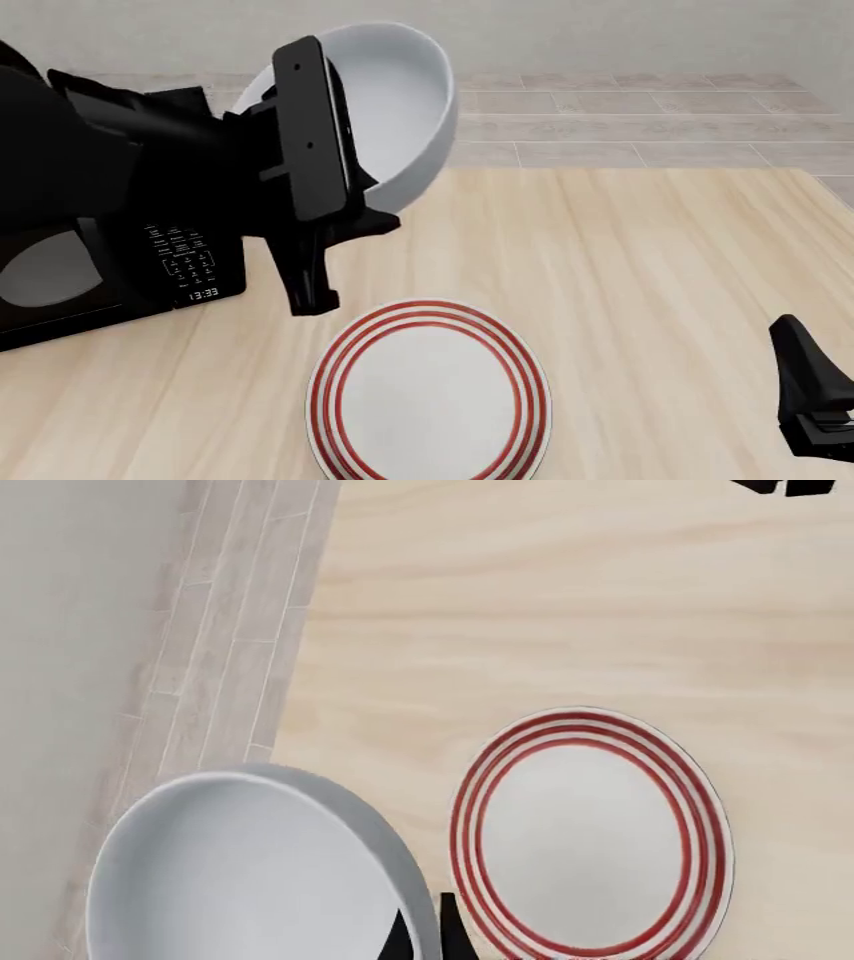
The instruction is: Pick up the white bowl and put it on the plate.
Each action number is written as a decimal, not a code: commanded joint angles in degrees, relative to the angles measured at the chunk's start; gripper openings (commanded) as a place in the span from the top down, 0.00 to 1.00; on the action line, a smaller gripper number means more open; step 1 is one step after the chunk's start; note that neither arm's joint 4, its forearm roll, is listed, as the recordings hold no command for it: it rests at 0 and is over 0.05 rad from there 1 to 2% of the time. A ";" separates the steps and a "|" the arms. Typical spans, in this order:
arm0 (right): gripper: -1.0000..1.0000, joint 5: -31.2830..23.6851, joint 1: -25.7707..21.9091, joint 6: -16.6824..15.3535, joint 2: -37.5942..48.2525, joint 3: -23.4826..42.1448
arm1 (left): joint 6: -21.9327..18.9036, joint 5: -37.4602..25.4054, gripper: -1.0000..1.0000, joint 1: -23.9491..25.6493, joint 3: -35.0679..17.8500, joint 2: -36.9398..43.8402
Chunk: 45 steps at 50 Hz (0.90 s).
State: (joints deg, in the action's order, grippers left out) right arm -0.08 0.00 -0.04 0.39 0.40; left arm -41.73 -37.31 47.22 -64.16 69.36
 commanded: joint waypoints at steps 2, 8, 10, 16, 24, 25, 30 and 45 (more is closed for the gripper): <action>0.00 0.26 0.00 0.01 0.03 -0.23 | 2.36 -0.46 1.00 2.51 1.26 -0.08; 0.00 0.26 0.00 0.01 0.03 -0.23 | 4.18 -0.94 1.00 4.31 1.28 -0.49; 0.00 0.26 0.00 0.01 0.03 -0.23 | 4.72 -1.07 1.00 4.81 1.23 -0.54; 0.00 0.26 0.00 0.01 0.03 -0.23 | 6.40 -0.76 1.00 6.11 2.83 -0.89; 0.00 0.26 0.00 0.01 0.03 -0.23 | 7.97 0.14 1.00 7.66 4.76 -1.08; 0.00 0.26 0.00 0.01 0.03 -0.23 | 7.59 0.26 1.00 7.55 5.11 -1.08; 0.00 0.26 0.00 0.01 0.03 -0.23 | 7.89 0.52 1.00 7.87 6.16 -1.13; 0.00 0.26 0.00 0.01 0.03 -0.23 | 11.13 0.52 1.00 11.10 8.42 -2.27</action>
State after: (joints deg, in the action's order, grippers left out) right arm -0.08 0.00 -0.04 0.39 0.40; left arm -32.45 -36.95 56.21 -57.05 68.12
